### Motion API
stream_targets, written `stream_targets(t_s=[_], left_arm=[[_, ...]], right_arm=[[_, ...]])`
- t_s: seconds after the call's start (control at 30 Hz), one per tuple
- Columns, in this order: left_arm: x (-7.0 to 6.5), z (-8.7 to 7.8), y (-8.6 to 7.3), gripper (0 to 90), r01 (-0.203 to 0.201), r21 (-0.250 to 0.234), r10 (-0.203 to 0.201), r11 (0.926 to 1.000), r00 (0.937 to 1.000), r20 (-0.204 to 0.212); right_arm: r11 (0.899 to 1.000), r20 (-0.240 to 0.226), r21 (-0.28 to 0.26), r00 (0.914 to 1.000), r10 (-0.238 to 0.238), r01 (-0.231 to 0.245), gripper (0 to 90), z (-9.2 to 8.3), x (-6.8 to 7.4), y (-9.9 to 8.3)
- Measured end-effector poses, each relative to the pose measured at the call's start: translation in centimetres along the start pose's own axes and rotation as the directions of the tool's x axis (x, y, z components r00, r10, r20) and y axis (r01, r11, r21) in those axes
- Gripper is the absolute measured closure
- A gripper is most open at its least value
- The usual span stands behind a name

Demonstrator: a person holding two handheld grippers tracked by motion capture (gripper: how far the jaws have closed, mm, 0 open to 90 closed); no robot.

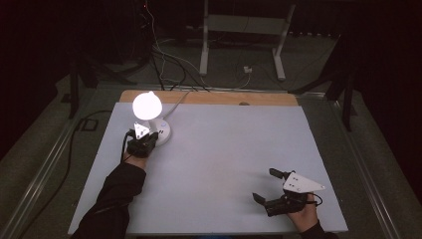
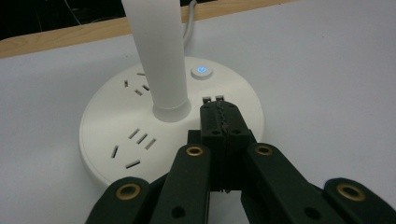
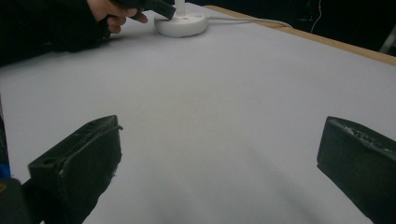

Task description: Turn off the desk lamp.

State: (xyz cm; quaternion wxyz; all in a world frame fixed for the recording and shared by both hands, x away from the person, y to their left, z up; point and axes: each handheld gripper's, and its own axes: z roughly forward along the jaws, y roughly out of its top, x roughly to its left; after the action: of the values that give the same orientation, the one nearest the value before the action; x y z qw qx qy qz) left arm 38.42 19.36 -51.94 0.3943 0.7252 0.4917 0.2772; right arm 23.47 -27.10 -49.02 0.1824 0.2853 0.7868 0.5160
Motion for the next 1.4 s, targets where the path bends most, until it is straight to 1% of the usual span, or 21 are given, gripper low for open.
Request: stream_targets(t_s=[0.07, 0.17, 0.23, 0.3, 0.4, 0.43, 0.5, 0.57, 0.63, 0.7, 0.77, 0.8, 0.9, 1.03, 1.17, 1.2, 1.23, 1.27, 1.3, 1.37, 1.4], left_arm=[[0.0, 0.0, 0.0, 90.0, -0.005, 0.004, 0.005, 1.0000, 1.0000, -0.005], [0.0, 0.0, 0.1, 90.0, -0.001, 0.008, 0.001, 1.0000, 1.0000, 0.006], [-0.2, 0.0, 0.0, 90.0, -0.018, 0.006, 0.018, 0.9998, 0.9998, -0.009], [-0.4, 0.1, 0.1, 90.0, -0.045, 0.013, 0.046, 0.9989, 0.9986, -0.025], [-0.3, -0.1, 0.1, 90.0, -0.029, 0.009, 0.029, 0.9995, 0.9995, -0.014], [-0.2, -0.3, 0.2, 90.0, -0.019, -0.004, 0.019, 0.9998, 0.9998, 0.006], [-0.3, -1.0, 0.8, 90.0, -0.021, -0.029, 0.021, 0.9994, 0.9997, 0.010], [-0.3, -1.6, 1.4, 87.9, 0.004, -0.046, -0.002, 0.9989, 0.9994, 0.034], [-0.4, -2.2, 1.9, 86.2, 0.010, -0.052, -0.007, 0.9986, 0.9990, 0.044], [-0.4, -2.7, 2.0, 84.4, 0.017, -0.056, -0.013, 0.9983, 0.9977, 0.066], [-0.3, -3.0, 2.1, 78.7, 0.017, -0.055, -0.013, 0.9983, 0.9970, 0.077], [-0.2, -3.2, 2.1, 71.7, 0.025, -0.048, -0.020, 0.9985, 0.9957, 0.091], [0.0, -3.4, 1.9, 53.7, 0.040, -0.035, -0.036, 0.9986, 0.9942, 0.102], [0.1, -3.8, 1.9, 42.0, 0.052, -0.016, -0.050, 0.9985, 0.9903, 0.130], [-0.1, -4.1, 1.9, 28.9, 0.042, 0.004, -0.042, 0.9991, 0.9883, 0.147], [-0.2, -4.3, 2.0, 25.7, 0.048, 0.001, -0.047, 0.9989, 0.9873, 0.152], [-0.2, -4.5, 2.0, 23.9, 0.053, -0.001, -0.052, 0.9986, 0.9854, 0.162], [-0.3, -4.7, 2.0, 20.7, 0.051, 0.002, -0.050, 0.9987, 0.9814, 0.185], [-0.3, -5.0, 2.1, 14.2, 0.050, -0.004, -0.048, 0.9987, 0.9753, 0.216], [-0.5, -5.5, 2.2, 11.2, 0.047, -0.013, -0.043, 0.9988, 0.9718, 0.232], [-0.6, -5.7, 2.2, 7.9, 0.050, -0.017, -0.045, 0.9986, 0.9686, 0.244]], right_arm=[[1.000, 0.000, 0.003, 1.0000, 0.004, -0.004, 0.0, 0.0, 0.0, 0.0], [1.000, -0.001, 0.003, 1.0000, -0.002, 0.002, 0.0, 0.1, 0.0, 0.0], [1.000, -0.001, 0.004, 1.0000, 0.003, -0.003, 0.0, 0.1, 0.0, 0.0], [1.000, -0.002, 0.008, 1.0000, 0.003, -0.003, 0.0, 0.2, 0.1, -0.1], [1.000, -0.004, 0.008, 1.0000, 0.000, 0.000, 0.0, 0.2, 0.1, 0.0], [1.000, -0.004, 0.008, 1.0000, 0.000, 0.000, 0.0, 0.2, 0.1, 0.0], [1.000, -0.002, 0.004, 1.0000, 0.000, 0.000, 0.0, 0.0, 0.1, 0.0], [1.000, 0.000, -0.001, 1.0000, 0.005, -0.005, 0.0, 0.0, -0.1, 0.0], [1.000, -0.001, 0.000, 1.0000, 0.009, -0.009, 0.0, 0.0, -0.1, -0.1], [1.000, -0.001, 0.002, 1.0000, 0.003, -0.003, 0.0, 0.0, 0.0, -0.1], [1.000, 0.001, -0.001, 1.0000, 0.002, -0.002, 0.0, -0.1, 0.0, 0.0], [1.000, 0.001, -0.001, 1.0000, 0.005, -0.005, 0.0, -0.1, -0.1, 0.0], [1.000, 0.002, 0.002, 1.0000, 0.003, -0.003, 0.0, -0.1, 0.0, -0.1], [1.000, 0.003, 0.001, 1.0000, 0.005, -0.005, 0.0, 0.0, -0.1, -0.1], [1.000, 0.005, -0.001, 1.0000, 0.004, -0.004, 0.0, -0.1, -0.1, 0.0], [1.000, 0.005, -0.002, 1.0000, 0.006, -0.006, 0.0, -0.1, -0.1, -0.1], [1.000, 0.004, -0.002, 1.0000, 0.007, -0.007, 0.0, -0.1, -0.1, -0.1], [1.000, 0.005, -0.001, 1.0000, 0.005, -0.005, 0.0, -0.1, -0.1, -0.1], [1.000, 0.005, -0.002, 1.0000, 0.004, -0.004, 0.0, -0.2, -0.1, 0.0], [1.000, 0.006, -0.004, 1.0000, 0.005, -0.005, 0.0, -0.1, -0.2, 0.0], [1.000, 0.005, -0.004, 1.0000, 0.006, -0.006, 0.0, -0.1, -0.2, 0.0]])
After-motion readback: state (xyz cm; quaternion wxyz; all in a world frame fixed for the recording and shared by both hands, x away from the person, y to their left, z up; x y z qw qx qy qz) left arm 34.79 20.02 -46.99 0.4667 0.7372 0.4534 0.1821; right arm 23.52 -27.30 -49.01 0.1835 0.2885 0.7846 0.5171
